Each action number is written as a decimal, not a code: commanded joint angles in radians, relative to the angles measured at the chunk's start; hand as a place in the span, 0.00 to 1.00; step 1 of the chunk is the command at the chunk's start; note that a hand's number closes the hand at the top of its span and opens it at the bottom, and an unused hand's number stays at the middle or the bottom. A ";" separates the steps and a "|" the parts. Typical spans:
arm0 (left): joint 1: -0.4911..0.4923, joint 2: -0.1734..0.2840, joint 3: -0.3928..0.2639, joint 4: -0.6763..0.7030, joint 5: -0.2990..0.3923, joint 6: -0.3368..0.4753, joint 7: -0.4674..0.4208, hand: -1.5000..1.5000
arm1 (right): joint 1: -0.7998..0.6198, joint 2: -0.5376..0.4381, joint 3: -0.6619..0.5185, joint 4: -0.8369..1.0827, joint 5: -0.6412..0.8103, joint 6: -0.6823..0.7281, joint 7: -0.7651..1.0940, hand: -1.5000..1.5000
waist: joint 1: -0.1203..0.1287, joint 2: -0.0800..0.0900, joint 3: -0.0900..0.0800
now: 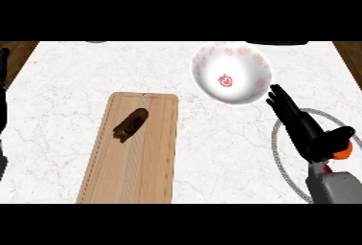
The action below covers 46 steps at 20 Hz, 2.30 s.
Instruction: Pick the squash from the placemat and place it in the bowl
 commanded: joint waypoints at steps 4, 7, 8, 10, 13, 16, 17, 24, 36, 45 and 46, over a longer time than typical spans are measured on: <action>0.032 -0.049 0.010 0.019 0.051 -0.046 -0.001 0.50 | -0.040 -0.025 0.017 -0.111 -0.168 0.272 -0.064 0.00 | -0.017 0.008 0.021; 0.075 -0.068 -0.002 0.072 0.075 -0.073 -0.002 0.50 | -0.146 -0.272 -0.028 -0.202 0.181 0.179 -0.098 0.00 | -0.055 -0.019 -0.001; 0.077 -0.093 -0.018 0.061 0.088 -0.078 0.003 0.50 | -0.062 -0.203 -0.092 -0.178 0.172 0.085 -0.187 0.00 | -0.070 0.000 0.018; 0.077 -0.068 0.017 0.059 0.118 -0.108 0.011 0.50 | 0.058 -0.092 -0.105 -0.204 0.203 -0.040 -0.305 0.00 | -0.057 0.003 0.021; 0.090 -0.081 0.026 0.087 0.123 -0.146 -0.033 0.50 | 0.209 -0.117 -0.083 -0.295 0.281 -0.025 -0.446 0.00 | -0.044 0.007 0.020; 0.014 -0.077 0.046 0.163 0.132 -0.178 -0.025 0.50 | 0.320 -0.200 -0.149 -0.386 0.265 0.032 -0.484 0.00 | -0.052 0.008 0.019; 0.111 -0.069 0.046 0.091 0.132 -0.192 -0.039 0.50 | 0.337 -0.240 -0.199 -0.402 0.255 0.047 -0.481 0.00 | -0.038 0.005 0.020; 0.083 -0.101 0.039 0.153 0.101 -0.179 -0.068 0.50 | 0.401 -0.453 -0.406 -0.528 0.276 0.109 -0.223 0.00 | -0.050 0.007 0.017; 0.039 -0.097 0.056 0.146 0.098 -0.201 -0.040 0.50 | 0.457 -0.759 -0.412 -0.509 0.411 0.439 -0.084 0.00 | -0.020 0.013 0.019; 0.088 -0.155 0.070 0.087 0.062 -0.213 -0.023 0.50 | 0.386 -0.671 -0.429 -0.396 0.559 0.534 -0.164 0.00 | -0.019 0.010 0.020; 0.001 -0.171 0.043 0.134 0.028 -0.181 -0.012 0.50 | 0.340 -0.671 -0.368 -0.326 0.588 0.508 -0.187 0.00 | -0.017 0.012 0.021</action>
